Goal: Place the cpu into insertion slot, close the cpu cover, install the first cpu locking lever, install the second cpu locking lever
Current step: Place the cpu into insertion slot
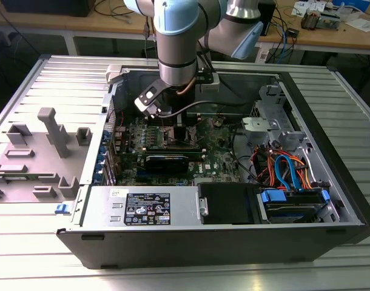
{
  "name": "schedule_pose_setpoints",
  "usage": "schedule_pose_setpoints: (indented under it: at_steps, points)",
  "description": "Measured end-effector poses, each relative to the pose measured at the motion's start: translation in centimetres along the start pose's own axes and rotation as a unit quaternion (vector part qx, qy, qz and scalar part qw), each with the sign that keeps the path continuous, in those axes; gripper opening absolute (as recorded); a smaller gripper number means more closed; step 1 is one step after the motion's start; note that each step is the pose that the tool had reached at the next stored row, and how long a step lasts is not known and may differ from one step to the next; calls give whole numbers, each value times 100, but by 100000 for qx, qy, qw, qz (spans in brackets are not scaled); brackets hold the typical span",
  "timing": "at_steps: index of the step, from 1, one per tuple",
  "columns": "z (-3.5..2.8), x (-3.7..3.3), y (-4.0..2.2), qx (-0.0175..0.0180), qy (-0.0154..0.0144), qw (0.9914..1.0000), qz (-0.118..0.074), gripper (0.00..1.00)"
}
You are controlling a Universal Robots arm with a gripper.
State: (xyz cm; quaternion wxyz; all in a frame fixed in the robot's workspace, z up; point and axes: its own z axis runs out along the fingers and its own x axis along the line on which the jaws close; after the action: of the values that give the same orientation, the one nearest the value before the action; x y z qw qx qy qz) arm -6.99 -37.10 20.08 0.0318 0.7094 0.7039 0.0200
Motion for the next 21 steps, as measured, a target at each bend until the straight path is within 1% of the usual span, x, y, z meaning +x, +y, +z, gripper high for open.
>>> schedule_pose_setpoints:
  at_steps: [8,14,21]
  points:
    - [1,-6,6,4,-23,100000,300,55]
    - [3,-26,8,6,-39,99999,501,55]
    - [23,-26,6,14,-50,99999,500,55]
